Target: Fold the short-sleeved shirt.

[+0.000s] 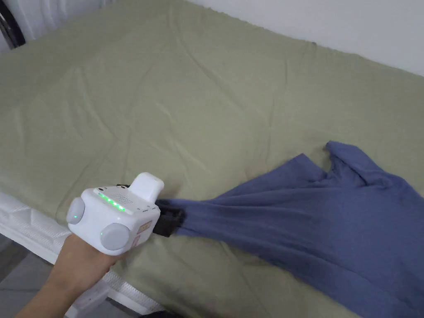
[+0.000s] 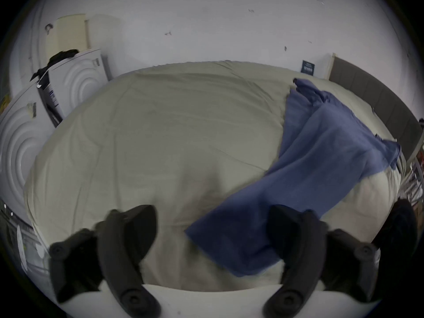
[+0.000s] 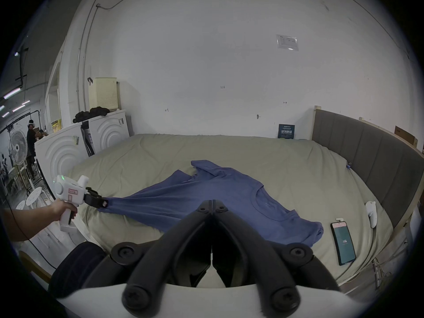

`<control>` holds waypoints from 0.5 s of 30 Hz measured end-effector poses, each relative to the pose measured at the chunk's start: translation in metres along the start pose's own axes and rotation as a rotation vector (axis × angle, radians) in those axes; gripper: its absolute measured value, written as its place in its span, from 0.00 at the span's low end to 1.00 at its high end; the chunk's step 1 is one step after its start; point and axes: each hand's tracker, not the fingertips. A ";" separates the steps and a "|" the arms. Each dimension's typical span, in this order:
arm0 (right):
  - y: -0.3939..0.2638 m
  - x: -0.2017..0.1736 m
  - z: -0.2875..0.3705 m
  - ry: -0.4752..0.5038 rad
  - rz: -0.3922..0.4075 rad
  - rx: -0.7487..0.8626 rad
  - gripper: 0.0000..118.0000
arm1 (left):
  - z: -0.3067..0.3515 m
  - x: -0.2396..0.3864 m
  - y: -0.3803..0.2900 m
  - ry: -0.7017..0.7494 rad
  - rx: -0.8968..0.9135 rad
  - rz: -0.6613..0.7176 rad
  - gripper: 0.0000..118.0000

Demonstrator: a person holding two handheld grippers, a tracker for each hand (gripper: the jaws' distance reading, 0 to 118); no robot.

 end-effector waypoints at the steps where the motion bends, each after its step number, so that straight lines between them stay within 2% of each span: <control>1: 0.001 -0.001 -0.001 0.004 0.001 -0.003 0.00 | -0.003 0.000 -0.002 -0.005 -0.013 -0.008 0.67; 4: 0.002 -0.004 -0.001 0.011 0.010 -0.004 0.00 | 0.016 0.009 -0.002 -0.028 0.025 0.039 0.43; 5: 0.002 -0.003 -0.001 0.015 0.009 -0.005 0.00 | 0.022 0.011 -0.002 -0.031 0.034 0.049 0.26; 6: 0.002 -0.004 -0.001 0.018 0.008 -0.005 0.00 | 0.025 0.014 -0.003 -0.029 0.051 0.057 0.14; 7: 0.002 -0.004 -0.001 0.021 0.008 -0.005 0.00 | 0.027 0.015 -0.002 -0.034 0.048 0.057 0.06; 9: 0.002 -0.004 0.000 0.023 0.008 -0.005 0.00 | 0.023 0.015 -0.006 -0.071 0.017 0.086 0.03; 12: 0.003 -0.002 0.000 0.028 0.004 -0.009 0.00 | 0.032 0.016 -0.008 -0.058 0.075 0.095 0.01; 15: 0.006 0.005 -0.009 0.030 0.016 -0.029 0.00 | 0.049 0.016 -0.004 -0.089 0.124 0.168 0.00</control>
